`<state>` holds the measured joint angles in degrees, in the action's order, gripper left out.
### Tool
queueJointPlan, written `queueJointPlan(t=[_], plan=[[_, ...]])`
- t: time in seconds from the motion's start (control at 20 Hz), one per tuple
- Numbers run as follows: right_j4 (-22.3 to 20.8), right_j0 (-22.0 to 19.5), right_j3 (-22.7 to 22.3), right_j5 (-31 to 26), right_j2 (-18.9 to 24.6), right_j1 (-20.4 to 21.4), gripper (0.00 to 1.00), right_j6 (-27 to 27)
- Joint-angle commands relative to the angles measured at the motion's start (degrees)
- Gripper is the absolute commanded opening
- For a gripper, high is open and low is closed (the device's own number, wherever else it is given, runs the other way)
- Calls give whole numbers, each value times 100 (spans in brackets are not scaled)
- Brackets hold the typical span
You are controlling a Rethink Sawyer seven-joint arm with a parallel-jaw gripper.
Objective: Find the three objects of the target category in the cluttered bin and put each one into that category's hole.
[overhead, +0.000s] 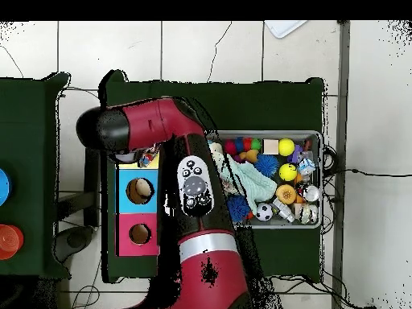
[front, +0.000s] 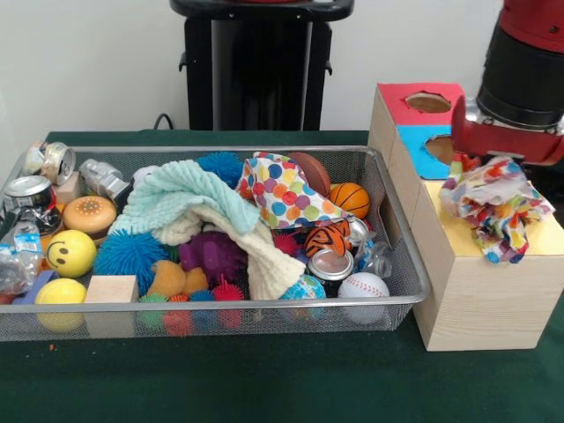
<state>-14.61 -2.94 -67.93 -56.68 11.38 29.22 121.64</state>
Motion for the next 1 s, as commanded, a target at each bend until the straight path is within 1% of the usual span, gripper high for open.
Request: queueJointPlan(t=[0.05, 0.1, 0.15, 0.25, 0.3, 0.45, 0.55, 0.65, 0.7, 1.0], plan=[[-501, -510, -715, 622, 182, -574, 0, -882], [-435, -564, -747, 829, 255, -683, 0, -791], [-308, -622, -762, 852, 340, -811, 0, -730], [39, -832, -901, 1135, 607, -1002, 0, -561], [47, -833, -837, 1131, 645, -1087, 0, -568], [181, -891, -878, 1082, 810, -1151, 0, -591], [265, -895, -935, 1089, 866, -1124, 0, -540], [359, -856, -1038, 1000, 875, -994, 0, -426], [406, -831, -1120, 933, 869, -902, 0, -360], [652, -648, -1257, 472, 809, -523, 0, -21]])
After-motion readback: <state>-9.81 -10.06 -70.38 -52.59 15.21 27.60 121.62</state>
